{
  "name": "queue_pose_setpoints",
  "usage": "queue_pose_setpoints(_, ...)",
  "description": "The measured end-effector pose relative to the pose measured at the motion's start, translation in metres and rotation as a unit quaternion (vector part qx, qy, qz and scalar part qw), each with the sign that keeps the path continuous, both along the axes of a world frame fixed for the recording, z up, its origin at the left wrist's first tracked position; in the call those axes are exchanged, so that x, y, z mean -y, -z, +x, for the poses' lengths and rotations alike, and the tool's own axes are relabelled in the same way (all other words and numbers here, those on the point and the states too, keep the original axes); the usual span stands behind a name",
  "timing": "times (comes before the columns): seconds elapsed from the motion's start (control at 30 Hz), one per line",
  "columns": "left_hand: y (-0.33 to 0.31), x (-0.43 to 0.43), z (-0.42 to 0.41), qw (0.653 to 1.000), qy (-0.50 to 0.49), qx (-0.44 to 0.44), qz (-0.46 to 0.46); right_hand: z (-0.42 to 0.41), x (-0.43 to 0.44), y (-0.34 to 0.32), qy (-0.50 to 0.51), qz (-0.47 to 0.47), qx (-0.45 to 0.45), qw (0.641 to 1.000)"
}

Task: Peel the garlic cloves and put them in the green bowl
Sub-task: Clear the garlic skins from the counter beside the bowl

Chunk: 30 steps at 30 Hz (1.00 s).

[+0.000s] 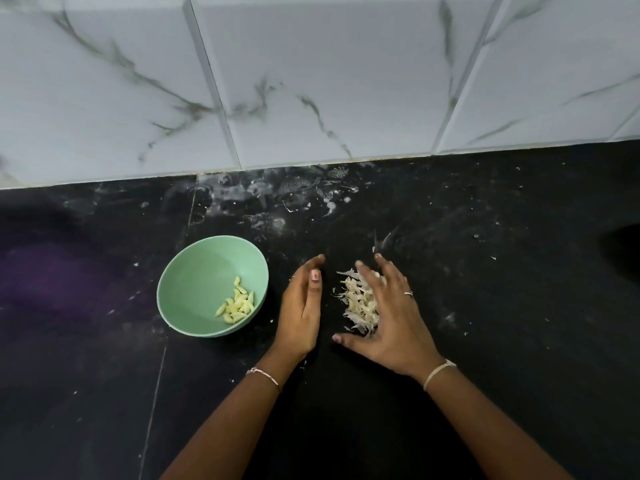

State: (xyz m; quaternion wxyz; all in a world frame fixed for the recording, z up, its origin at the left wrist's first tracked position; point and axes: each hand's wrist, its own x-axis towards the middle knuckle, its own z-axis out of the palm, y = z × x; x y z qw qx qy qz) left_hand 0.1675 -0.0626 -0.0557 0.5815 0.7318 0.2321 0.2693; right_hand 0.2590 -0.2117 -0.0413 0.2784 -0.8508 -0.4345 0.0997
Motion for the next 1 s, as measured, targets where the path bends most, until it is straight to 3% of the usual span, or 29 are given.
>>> queue_pose_setpoints(0.17,-0.005,0.002,-0.002,1.000,0.018,0.004,0.005,0.000,-0.023,0.004,-0.032,-0.082,0.093,0.992)
queue_pose_setpoints(0.53,-0.003,-0.003,0.001,0.999,0.040,0.000,-0.004,0.005,-0.043,0.008,-0.047,-0.013,0.162,0.986)
queue_pose_setpoints(1.0,-0.004,-0.006,0.000,0.998,0.040,0.013,-0.037,0.010,-0.066,-0.007,-0.051,-0.110,0.140,0.983)
